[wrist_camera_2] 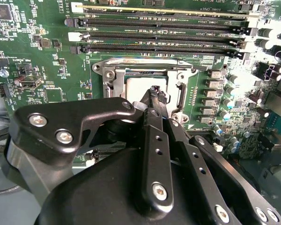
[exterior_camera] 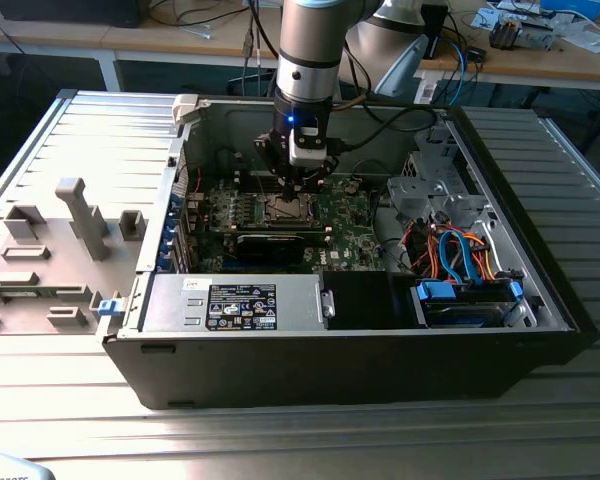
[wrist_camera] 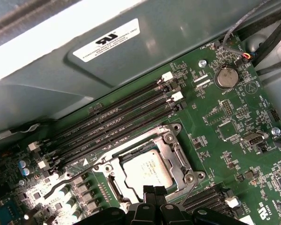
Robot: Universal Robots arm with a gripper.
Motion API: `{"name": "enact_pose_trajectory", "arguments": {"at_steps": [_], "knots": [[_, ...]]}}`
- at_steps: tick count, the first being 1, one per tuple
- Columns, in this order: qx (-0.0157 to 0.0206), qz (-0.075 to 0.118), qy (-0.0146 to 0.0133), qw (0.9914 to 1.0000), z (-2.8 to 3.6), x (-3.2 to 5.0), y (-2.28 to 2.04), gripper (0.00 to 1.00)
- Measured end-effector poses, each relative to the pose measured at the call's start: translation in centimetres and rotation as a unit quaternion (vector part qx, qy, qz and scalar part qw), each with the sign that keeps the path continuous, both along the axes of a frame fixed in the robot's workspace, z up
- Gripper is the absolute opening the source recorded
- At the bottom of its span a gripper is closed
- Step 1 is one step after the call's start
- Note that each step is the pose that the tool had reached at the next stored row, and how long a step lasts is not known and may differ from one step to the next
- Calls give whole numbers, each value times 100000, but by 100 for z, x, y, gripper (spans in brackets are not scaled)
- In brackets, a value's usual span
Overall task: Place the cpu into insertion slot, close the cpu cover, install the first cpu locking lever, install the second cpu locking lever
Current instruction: 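Install the first cpu locking lever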
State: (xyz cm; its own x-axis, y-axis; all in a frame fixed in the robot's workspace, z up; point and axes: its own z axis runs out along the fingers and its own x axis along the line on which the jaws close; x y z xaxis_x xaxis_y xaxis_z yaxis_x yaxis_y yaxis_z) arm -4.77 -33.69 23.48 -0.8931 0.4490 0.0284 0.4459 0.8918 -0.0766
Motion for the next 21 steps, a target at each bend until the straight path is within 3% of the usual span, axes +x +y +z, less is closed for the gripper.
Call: {"name": "enact_pose_trajectory", "arguments": {"at_steps": [21], "knots": [[-1, 669, 1, 99998, 0, 0, 0, 11]]}}
